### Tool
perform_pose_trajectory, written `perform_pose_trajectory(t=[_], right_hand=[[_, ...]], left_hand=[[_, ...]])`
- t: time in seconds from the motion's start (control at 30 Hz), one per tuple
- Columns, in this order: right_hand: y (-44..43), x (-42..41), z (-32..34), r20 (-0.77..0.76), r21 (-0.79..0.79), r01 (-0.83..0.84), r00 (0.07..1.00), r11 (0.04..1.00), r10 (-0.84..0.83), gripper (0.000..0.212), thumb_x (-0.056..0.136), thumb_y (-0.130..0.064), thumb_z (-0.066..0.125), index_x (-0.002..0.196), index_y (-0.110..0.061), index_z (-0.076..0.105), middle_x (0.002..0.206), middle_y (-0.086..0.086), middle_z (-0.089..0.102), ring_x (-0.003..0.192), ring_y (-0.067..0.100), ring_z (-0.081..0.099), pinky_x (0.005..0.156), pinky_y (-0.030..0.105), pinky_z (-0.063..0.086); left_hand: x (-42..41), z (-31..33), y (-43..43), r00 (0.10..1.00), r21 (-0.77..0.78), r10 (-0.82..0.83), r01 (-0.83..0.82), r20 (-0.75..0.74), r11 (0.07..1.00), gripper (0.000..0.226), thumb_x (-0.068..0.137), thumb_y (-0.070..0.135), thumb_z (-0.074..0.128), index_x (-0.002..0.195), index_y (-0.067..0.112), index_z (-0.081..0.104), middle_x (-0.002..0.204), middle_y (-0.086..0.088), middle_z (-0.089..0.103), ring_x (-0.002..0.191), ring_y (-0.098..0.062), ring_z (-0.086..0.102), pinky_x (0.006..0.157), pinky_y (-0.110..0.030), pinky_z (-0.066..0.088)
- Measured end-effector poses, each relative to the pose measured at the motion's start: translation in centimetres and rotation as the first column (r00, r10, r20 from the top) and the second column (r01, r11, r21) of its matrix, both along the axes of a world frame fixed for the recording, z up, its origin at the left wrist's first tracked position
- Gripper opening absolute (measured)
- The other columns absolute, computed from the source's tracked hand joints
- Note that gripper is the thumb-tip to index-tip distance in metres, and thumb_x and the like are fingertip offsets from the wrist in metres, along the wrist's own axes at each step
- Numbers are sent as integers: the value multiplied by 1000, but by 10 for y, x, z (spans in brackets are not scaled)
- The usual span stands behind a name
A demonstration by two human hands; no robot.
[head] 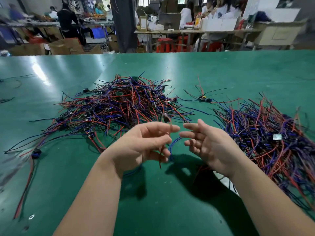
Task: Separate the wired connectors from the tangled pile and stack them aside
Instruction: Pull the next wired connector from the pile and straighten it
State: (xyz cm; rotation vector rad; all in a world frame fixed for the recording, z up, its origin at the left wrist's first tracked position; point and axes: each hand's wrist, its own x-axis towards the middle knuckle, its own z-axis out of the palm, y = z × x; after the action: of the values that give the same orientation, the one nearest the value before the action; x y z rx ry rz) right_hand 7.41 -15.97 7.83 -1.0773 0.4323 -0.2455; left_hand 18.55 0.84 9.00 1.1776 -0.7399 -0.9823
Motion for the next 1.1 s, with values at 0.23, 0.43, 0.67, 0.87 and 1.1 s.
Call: perform_pose_trajectory(t=[0.23, 0.43, 0.67, 0.87, 1.1], right_hand=[[9, -9, 7, 115, -35, -157, 980, 987, 160, 40, 64, -12, 70, 104, -11, 67, 90, 18, 70, 58, 10, 62, 54, 16, 50], [6, -12, 13, 251, 18, -120, 962, 993, 112, 31, 52, 0, 77, 78, -16, 78, 74, 3, 71, 68, 7, 66, 57, 17, 49], [-1, -16, 17, 386, 184, -176, 918, 967, 94, 30, 62, -1, 55, 76, -20, 75, 71, 1, 63, 62, 13, 62, 56, 29, 54], [7, -14, 12, 276, -1, -278, 923, 961, 267, 39, 66, 3, 45, 78, -20, 74, 76, 6, 68, 69, 15, 62, 57, 27, 51], [14, -12, 7, 256, -3, -353, 904, 935, 342, 36, 71, 1, 52, 88, -20, 75, 80, 8, 70, 66, 13, 64, 55, 25, 54]], left_hand=[[-28, -6, -15, 885, 256, -428, 378, 183, 890, 26, 85, 4, 64, 80, 27, 75, 107, -4, 70, 60, -13, 61, 60, -23, 54], [-29, -9, -21, 945, 304, -277, 216, 175, 928, 16, 81, 27, 67, 91, 15, 65, 73, 7, 66, 61, -10, 63, 57, -21, 53], [-23, -10, -31, 995, 60, 77, -81, 66, 995, 38, 74, 31, 65, 111, 23, 62, 94, 2, 73, 78, -14, 68, 77, -26, 51], [-18, -10, -35, 985, -44, 121, -127, -119, 991, 30, 100, 25, 39, 126, 29, 53, 84, -2, 72, 78, -13, 66, 78, -30, 50], [-21, -6, -37, 955, -162, 100, -150, -281, 975, 42, 93, 36, 37, 120, 13, 59, 98, 5, 70, 78, -9, 64, 71, -27, 51]])
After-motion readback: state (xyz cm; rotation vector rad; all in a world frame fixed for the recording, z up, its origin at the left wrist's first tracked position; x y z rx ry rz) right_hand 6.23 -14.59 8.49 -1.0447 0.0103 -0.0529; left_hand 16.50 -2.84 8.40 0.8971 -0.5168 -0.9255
